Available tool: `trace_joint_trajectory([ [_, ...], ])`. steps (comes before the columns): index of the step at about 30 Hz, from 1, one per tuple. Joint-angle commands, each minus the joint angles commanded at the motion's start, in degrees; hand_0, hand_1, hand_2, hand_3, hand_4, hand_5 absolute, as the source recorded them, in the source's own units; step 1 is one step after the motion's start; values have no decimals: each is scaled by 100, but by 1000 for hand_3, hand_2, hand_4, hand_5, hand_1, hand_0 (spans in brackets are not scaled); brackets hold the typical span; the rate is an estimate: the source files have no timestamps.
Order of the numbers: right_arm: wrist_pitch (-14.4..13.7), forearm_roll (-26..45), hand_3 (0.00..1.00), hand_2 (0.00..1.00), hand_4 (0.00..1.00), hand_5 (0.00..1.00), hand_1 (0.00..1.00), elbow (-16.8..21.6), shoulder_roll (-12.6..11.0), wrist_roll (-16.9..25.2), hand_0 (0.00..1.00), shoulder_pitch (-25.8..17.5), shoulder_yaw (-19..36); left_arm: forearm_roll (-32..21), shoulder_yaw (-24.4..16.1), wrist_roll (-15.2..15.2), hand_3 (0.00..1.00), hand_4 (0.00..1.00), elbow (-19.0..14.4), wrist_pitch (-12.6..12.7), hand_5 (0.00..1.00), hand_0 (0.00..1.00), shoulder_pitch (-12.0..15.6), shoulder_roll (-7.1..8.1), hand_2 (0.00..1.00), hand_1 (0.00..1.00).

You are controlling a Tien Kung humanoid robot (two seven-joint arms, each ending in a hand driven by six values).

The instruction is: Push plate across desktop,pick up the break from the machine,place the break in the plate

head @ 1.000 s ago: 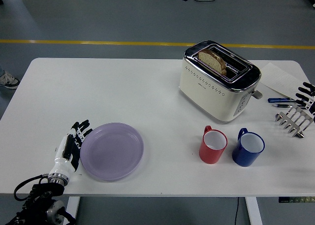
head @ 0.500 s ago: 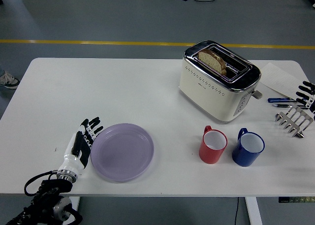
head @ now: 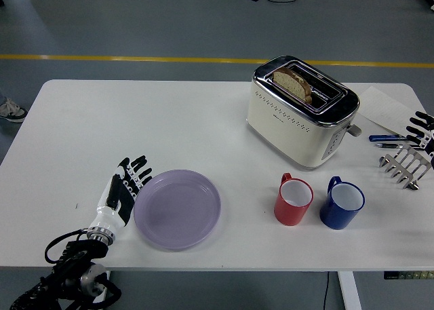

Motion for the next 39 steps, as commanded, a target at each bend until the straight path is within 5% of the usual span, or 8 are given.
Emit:
trace_joint_trajectory([
  [22,2,-2,753,753,564,700,747,-6,3,0,791,21,-9,-925,281,151,775,538,158,-338,998,817,-287,-24,874,832],
  [30,2,0,753,756,562,697,748,-8,-1,1,795,-1,-11,-557,196,120,775,538,-240,-18,998,816,-68,76,880,837],
  [39,5,-4,753,756,562,696,748,-9,2,3,794,-12,-25,-780,407,100,776,538,-422,77,998,816,133,213,881,838],
])
